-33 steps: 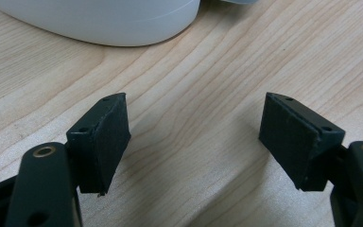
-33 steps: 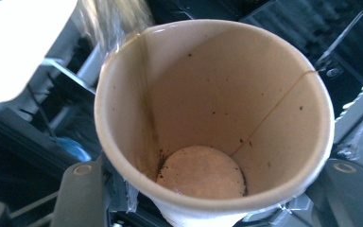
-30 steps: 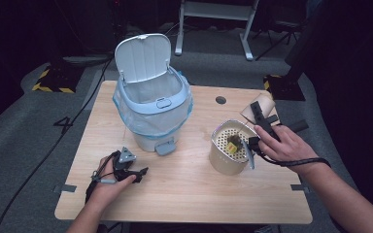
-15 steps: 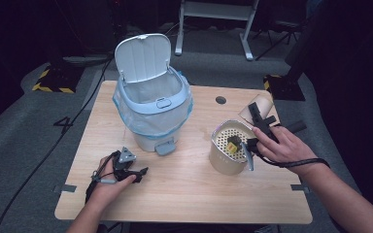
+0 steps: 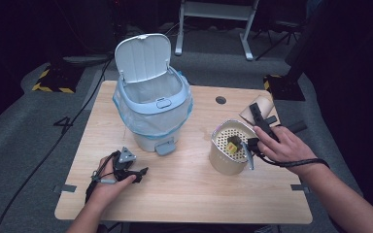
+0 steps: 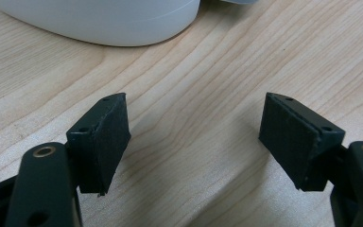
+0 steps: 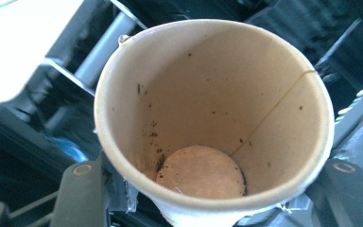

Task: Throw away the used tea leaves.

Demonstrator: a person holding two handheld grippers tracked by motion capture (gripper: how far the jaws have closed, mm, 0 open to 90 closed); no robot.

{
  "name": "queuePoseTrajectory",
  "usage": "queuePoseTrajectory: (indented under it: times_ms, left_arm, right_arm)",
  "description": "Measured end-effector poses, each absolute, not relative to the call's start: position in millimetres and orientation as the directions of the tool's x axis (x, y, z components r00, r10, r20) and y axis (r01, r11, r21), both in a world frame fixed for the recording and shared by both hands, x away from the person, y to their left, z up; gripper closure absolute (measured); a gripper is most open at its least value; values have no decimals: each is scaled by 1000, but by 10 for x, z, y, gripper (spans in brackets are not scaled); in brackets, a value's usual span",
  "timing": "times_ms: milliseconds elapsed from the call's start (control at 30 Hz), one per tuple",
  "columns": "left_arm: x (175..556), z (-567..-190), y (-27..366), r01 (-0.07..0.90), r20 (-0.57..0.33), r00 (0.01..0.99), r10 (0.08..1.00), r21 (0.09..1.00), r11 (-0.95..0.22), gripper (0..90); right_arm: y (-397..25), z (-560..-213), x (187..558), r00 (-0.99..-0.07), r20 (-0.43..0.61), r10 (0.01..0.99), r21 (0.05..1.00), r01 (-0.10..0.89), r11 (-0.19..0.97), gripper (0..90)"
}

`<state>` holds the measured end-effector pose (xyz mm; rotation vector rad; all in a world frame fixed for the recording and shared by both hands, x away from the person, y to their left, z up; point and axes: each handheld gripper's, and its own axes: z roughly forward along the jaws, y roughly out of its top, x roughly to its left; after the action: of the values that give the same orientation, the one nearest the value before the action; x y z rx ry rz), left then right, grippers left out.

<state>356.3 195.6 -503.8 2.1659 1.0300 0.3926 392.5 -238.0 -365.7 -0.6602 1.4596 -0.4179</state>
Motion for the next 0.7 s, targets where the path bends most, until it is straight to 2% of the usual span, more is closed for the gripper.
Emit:
queuePoseTrajectory:
  times_ms: [67,167,300,367,500,600,700]
  left_arm:
    - [3564,-5038,1957,558,-23,639,769,702,-443,252]
    - [3564,-5037,1958,558,-22,639,769,702,-443,252]
    - [3564,-5039,1957,556,-22,638,770,704,-441,252]
    - [3564,-5039,1957,556,-21,638,770,704,-441,252]
    - [3564,-5037,1957,558,-22,639,769,702,-443,252]
    - [3564,-5039,1956,557,-22,638,770,703,-442,252]
    - [3565,-5040,1956,557,-23,638,770,704,-441,252]
  right_arm:
    - [-2414,-3624,3952,13,-835,-550,-544,-160,823,377]
    - [-2512,-3525,4009,-148,-944,-295,-265,-192,945,369]
    - [-2669,-3374,4082,-309,-951,-1,64,-201,978,360]
    - [-2754,-3349,4115,-376,-916,142,222,-178,959,358]
    - [-2904,-3355,4176,-489,-790,370,479,-116,870,355]
    - [-2998,-3367,4235,-573,-657,490,630,-61,774,351]
    - [-3072,-3390,4280,-653,-478,587,762,25,648,348]
